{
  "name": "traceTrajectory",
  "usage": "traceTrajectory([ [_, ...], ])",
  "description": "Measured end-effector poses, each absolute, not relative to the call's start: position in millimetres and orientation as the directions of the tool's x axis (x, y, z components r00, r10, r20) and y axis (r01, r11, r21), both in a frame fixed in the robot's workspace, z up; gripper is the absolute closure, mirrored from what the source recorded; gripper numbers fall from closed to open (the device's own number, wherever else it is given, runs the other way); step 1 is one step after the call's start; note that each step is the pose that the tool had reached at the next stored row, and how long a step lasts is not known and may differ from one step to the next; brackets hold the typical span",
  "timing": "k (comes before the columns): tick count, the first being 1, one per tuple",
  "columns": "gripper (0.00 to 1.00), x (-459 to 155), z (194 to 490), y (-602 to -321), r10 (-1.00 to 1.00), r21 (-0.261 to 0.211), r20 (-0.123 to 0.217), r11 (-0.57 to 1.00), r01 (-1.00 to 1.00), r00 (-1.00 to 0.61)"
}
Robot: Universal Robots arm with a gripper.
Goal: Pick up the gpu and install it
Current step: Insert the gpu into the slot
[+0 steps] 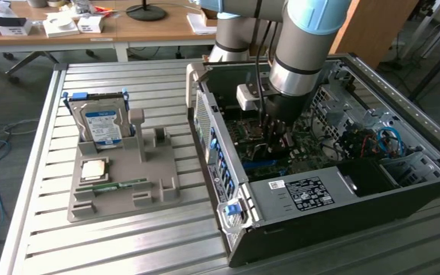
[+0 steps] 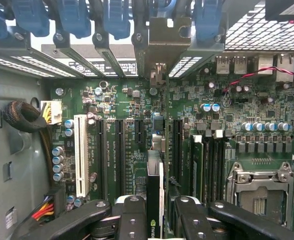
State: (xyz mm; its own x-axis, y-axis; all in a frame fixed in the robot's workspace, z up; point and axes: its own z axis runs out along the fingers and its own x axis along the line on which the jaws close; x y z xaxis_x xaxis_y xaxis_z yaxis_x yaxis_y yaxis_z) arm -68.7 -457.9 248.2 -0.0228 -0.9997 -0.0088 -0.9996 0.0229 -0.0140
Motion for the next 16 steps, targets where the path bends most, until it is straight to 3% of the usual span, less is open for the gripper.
traceTrajectory([
  [16,0.74,-68.8,246.4,-457.9,-1.000,-0.014,-0.009,0.023,-1.000,-0.023],
])
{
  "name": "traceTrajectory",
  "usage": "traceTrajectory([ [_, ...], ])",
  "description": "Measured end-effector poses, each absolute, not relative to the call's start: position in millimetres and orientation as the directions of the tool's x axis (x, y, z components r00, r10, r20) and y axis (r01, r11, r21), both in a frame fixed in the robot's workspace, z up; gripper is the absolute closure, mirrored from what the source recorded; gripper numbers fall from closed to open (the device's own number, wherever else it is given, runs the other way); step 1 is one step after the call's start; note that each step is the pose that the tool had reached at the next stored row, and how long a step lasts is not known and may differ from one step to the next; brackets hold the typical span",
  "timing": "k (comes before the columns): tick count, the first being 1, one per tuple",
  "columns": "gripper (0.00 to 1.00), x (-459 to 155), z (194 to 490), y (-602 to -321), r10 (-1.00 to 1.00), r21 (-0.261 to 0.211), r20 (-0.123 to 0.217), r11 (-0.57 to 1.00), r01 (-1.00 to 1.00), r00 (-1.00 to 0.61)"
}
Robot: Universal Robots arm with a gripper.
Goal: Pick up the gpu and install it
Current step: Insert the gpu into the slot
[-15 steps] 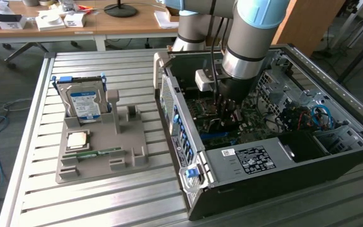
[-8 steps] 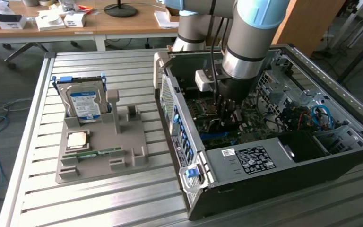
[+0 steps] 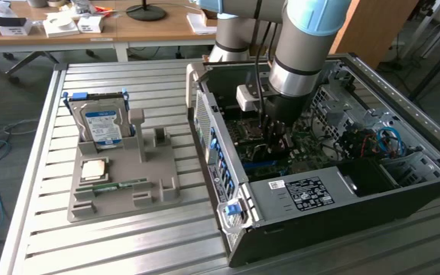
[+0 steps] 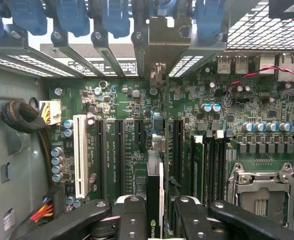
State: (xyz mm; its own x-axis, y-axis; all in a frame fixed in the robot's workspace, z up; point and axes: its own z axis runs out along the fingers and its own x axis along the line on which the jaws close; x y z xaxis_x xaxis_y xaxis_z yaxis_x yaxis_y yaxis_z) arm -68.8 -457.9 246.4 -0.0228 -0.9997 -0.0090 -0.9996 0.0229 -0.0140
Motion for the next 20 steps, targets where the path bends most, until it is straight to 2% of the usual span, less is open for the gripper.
traceTrajectory([
  [20,0.74,-68.8,244.6,-457.9,-1.000,-0.014,-0.009,0.023,-1.000,-0.023],
])
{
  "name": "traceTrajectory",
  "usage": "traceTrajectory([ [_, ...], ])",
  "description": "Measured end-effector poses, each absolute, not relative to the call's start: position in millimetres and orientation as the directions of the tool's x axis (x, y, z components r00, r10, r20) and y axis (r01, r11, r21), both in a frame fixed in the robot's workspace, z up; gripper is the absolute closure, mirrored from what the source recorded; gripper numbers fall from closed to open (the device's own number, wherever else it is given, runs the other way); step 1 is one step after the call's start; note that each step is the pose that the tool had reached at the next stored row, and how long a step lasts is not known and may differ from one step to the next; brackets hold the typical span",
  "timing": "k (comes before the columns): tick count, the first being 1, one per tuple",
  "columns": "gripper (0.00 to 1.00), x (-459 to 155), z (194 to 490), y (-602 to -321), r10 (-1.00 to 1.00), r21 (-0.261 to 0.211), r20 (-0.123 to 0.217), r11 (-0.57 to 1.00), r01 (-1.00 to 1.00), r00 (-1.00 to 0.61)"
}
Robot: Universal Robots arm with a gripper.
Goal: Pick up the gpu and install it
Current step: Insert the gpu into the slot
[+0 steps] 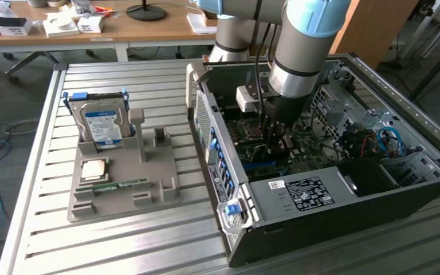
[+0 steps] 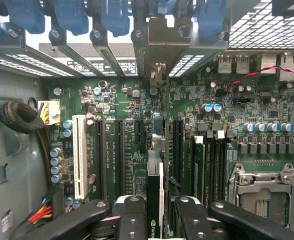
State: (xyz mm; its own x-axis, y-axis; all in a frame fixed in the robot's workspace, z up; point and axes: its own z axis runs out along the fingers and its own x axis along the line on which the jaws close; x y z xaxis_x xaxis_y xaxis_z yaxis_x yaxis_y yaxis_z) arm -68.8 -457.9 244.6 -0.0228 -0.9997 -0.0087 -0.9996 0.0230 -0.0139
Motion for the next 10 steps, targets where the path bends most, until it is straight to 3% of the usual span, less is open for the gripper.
traceTrajectory([
  [10,0.74,-70.0,244.6,-457.9,-1.000,-0.014,-0.009,0.023,-1.000,-0.023],
])
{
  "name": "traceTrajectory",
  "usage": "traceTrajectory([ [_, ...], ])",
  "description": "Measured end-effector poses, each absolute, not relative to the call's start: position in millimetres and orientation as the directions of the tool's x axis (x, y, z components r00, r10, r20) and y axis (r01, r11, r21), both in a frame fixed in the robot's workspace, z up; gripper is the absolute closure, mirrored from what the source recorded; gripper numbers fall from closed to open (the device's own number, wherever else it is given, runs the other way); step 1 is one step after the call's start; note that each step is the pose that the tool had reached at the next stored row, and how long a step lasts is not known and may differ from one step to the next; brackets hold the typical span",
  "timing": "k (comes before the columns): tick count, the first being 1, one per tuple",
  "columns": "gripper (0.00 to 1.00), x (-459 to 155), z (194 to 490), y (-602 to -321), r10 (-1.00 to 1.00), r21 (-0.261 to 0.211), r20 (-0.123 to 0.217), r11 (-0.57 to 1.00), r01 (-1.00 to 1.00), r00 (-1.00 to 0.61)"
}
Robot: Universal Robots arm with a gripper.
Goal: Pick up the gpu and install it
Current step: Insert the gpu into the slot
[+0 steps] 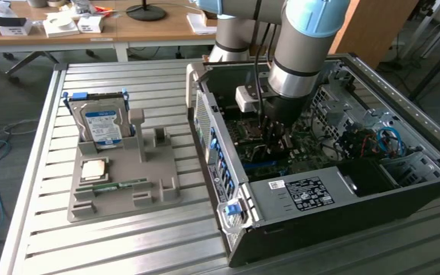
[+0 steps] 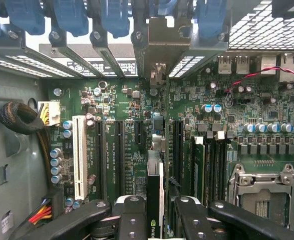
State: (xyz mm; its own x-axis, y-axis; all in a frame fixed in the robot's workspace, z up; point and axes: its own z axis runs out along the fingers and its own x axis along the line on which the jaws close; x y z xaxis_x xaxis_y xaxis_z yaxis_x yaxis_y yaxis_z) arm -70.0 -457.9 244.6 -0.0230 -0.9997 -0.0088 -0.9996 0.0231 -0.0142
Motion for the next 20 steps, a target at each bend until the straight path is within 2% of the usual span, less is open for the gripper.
traceTrajectory([
  [14,0.74,-71.0,244.7,-457.9,-1.000,-0.014,-0.009,0.023,-1.000,-0.023],
  [16,0.73,-71.0,244.7,-458.0,-1.000,-0.014,-0.009,0.023,-1.000,-0.023],
  [17,0.66,-71.0,244.7,-457.9,-1.000,-0.014,-0.009,0.023,-1.000,-0.023],
  [20,0.66,-70.9,244.7,-457.9,-1.000,-0.014,-0.009,0.023,-1.000,-0.023],
])
